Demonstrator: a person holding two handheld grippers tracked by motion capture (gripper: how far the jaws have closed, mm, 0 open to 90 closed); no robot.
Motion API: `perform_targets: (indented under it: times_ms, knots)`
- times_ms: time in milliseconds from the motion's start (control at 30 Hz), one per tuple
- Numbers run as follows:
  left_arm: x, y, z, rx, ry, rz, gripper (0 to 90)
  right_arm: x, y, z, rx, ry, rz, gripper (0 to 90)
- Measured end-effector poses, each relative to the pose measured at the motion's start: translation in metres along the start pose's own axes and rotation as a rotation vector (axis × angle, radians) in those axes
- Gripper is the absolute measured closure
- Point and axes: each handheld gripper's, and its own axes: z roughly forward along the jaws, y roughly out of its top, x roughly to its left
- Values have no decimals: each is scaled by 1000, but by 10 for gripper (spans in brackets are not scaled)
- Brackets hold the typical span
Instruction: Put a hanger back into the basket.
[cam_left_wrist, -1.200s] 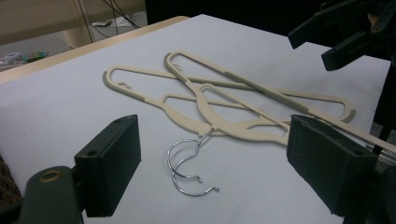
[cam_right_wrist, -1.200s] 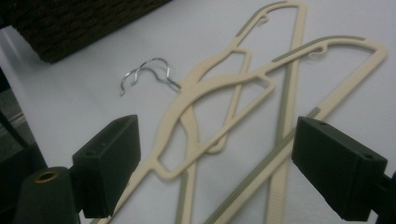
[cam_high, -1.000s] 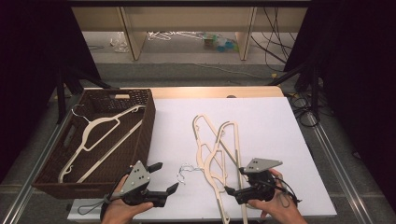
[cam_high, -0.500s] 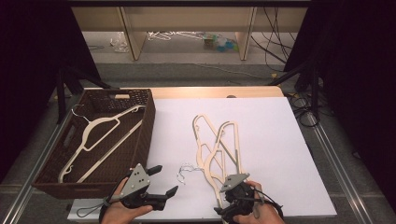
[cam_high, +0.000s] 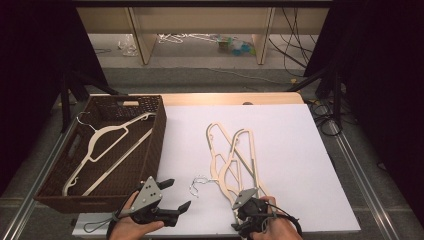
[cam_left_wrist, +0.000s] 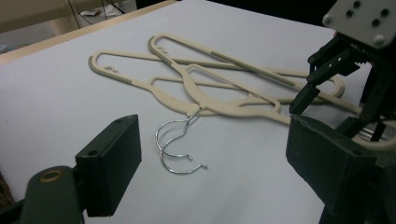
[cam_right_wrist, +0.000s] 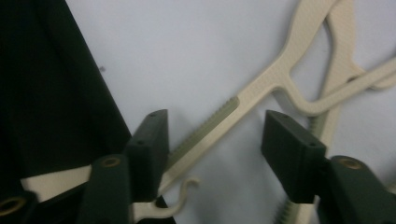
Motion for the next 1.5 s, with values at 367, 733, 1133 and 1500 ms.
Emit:
perform_targets:
  times_ms: [367, 733, 1133, 1500]
  knots:
    - [0, -2, 2, 12, -3, -5, 186, -24, -5, -8, 49, 25, 150, 660]
    - [-1, -2, 4, 9, -10, -12, 189, -18, 3, -5, 94, -13, 94, 667]
    - [2, -2, 4, 14, -6, -17, 190, -29, 12, -3, 104, 18, 56, 786]
    - [3, -3, 5, 19, -2, -11, 193, -28, 36, 7, 168, 14, 16, 737]
